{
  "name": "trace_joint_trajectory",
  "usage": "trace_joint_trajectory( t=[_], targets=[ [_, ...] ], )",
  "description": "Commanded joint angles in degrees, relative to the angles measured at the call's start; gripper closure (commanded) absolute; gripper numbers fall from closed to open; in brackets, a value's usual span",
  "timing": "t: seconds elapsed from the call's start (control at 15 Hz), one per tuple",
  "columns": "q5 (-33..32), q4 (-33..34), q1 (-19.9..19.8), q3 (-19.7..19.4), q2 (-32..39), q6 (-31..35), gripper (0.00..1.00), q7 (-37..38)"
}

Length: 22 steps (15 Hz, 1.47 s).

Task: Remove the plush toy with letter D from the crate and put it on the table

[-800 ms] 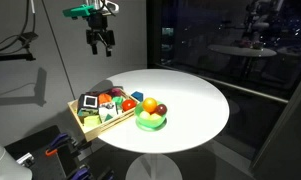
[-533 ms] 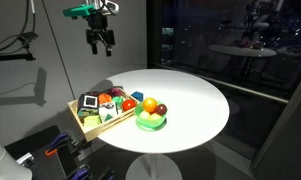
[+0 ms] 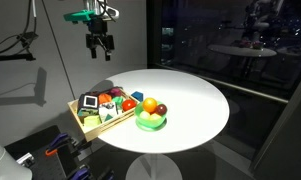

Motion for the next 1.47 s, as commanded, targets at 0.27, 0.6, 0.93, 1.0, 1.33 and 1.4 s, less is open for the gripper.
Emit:
trace_joint_trajectory(
  t=[0.27,0.6,0.93,1.0,1.33,1.4],
  targets=[
    [-1.9,-6.2,0.9,1.3,-1.3,-0.8,0.0,-0.3],
    [-4.3,-10.7,1.0,1.8,-1.5,0.7,0.0,0.2],
    [-3.9,-15.6,1.7,2.4,-1.7,7.2,0.0,0.6],
    [-3.7,-16.7,2.0,2.7,-1.9,9.2,0.0,0.9],
    [-4.3,-21.2,3.3,4.5,-1.8,19.3,0.0,3.1],
    [-4.4,-21.9,3.4,4.8,-1.7,21.2,0.0,3.7]
  ],
)
